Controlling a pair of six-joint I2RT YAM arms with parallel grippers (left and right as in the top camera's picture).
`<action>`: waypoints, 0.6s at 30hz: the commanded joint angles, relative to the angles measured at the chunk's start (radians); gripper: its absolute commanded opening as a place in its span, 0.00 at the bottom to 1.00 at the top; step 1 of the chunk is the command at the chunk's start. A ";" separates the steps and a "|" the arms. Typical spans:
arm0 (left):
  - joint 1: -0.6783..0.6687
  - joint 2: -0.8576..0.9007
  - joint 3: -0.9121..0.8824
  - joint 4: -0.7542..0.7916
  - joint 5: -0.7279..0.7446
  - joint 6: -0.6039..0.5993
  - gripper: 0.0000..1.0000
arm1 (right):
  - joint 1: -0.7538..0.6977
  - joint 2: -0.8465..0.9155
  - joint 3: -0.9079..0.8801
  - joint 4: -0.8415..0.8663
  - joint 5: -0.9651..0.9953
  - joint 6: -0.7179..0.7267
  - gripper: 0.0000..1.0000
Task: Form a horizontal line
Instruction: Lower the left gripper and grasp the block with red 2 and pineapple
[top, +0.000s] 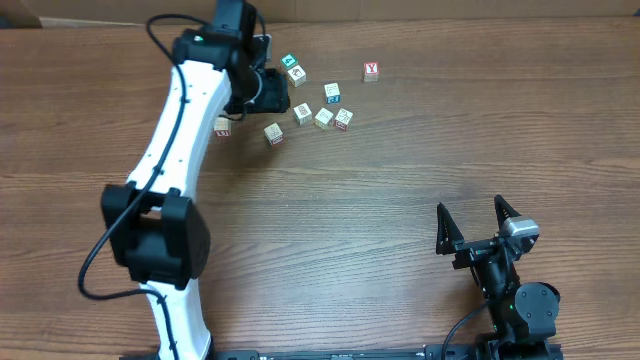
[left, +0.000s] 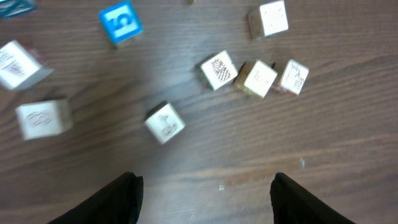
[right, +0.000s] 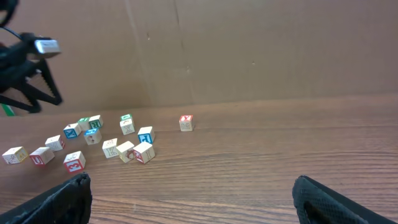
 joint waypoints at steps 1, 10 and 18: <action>-0.035 0.055 0.021 0.039 -0.024 -0.036 0.63 | -0.008 -0.008 -0.010 0.004 0.013 -0.001 1.00; -0.123 0.136 0.021 0.162 -0.220 -0.166 0.60 | -0.008 -0.008 -0.010 0.004 0.013 -0.001 1.00; -0.144 0.199 0.021 0.257 -0.323 -0.336 0.61 | -0.008 -0.008 -0.010 0.004 0.013 -0.001 1.00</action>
